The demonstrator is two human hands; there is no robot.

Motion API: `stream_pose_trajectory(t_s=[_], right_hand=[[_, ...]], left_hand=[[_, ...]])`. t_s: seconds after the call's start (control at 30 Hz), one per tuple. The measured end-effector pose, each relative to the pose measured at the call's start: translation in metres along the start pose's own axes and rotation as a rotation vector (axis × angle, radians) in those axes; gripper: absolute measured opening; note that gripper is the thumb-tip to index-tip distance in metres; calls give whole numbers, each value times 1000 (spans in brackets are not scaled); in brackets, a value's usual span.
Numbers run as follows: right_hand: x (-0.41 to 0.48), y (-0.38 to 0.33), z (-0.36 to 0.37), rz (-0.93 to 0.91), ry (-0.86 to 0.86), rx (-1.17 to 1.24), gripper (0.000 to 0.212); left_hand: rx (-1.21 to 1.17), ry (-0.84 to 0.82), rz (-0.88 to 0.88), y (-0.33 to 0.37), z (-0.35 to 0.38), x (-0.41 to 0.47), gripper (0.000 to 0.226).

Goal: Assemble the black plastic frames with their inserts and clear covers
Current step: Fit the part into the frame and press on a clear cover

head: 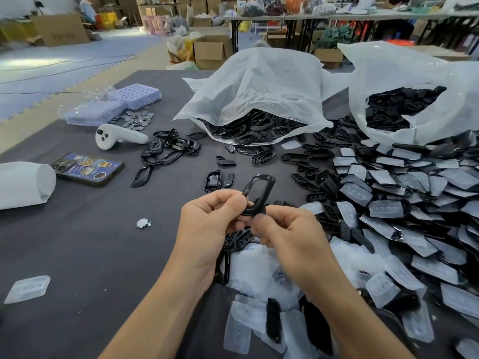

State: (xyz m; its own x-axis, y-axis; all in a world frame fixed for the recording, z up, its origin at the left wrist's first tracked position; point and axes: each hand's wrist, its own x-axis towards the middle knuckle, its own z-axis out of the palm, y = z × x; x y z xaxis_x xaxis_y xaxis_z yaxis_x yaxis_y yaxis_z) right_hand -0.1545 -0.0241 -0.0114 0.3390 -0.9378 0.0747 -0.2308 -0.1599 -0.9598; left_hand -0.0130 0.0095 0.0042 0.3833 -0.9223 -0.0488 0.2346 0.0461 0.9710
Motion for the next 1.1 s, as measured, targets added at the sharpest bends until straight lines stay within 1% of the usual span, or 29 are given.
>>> stream_pose_trajectory(t_s=[0.03, 0.07, 0.17, 0.23, 0.33, 0.4, 0.47, 0.53, 0.57, 0.63, 0.7, 0.77, 0.8, 0.87, 0.97, 1.03, 1.1], right_hand=[[2, 1, -1, 3, 20, 2, 36], [3, 3, -3, 8, 47, 19, 34], [5, 6, -7, 23, 129, 170, 21], [6, 6, -8, 46, 124, 282, 27], [7, 5, -9, 88, 117, 339, 24], [8, 5, -14, 88, 116, 310, 27], [8, 5, -20, 71, 77, 216, 30], [6, 3, -24, 83, -13, 136, 33], [6, 1, -26, 93, -72, 139, 34], [5, -3, -30, 90, -204, 195, 39], [4, -6, -37, 88, -319, 210, 41], [1, -5, -45, 104, -414, 168, 38], [0, -6, -47, 116, -445, 159, 32], [0, -8, -49, 143, -459, 134, 7], [1, -6, -45, 136, -395, -37, 35], [1, -6, -40, 94, -348, -107, 40], [0, -3, -39, 82, -331, -107, 38]], left_hand=[[-4, 12, -1, 0, 0, 0, 31], [-7, 22, -4, 0, 0, 0, 31], [-2, 28, -12, -1, 0, 0, 29], [4, 28, -18, -2, 1, 0, 28], [1, 42, -28, -5, 1, -1, 28], [-8, 43, -28, -5, -1, 0, 29], [8, 7, -8, -4, -4, 1, 24], [46, -59, 15, -2, -6, 2, 11], [78, -89, 30, -2, -7, 1, 9], [213, -115, 97, -4, -8, 1, 11], [401, -100, 187, -6, -9, 1, 13], [537, -83, 239, -5, -12, 1, 13], [576, -97, 247, -4, -13, 1, 14], [638, -155, 245, -3, -14, 0, 14], [702, -191, 276, -5, -13, -2, 13], [665, -185, 262, -7, -11, -2, 13], [548, -193, 197, -9, -10, -1, 16]])
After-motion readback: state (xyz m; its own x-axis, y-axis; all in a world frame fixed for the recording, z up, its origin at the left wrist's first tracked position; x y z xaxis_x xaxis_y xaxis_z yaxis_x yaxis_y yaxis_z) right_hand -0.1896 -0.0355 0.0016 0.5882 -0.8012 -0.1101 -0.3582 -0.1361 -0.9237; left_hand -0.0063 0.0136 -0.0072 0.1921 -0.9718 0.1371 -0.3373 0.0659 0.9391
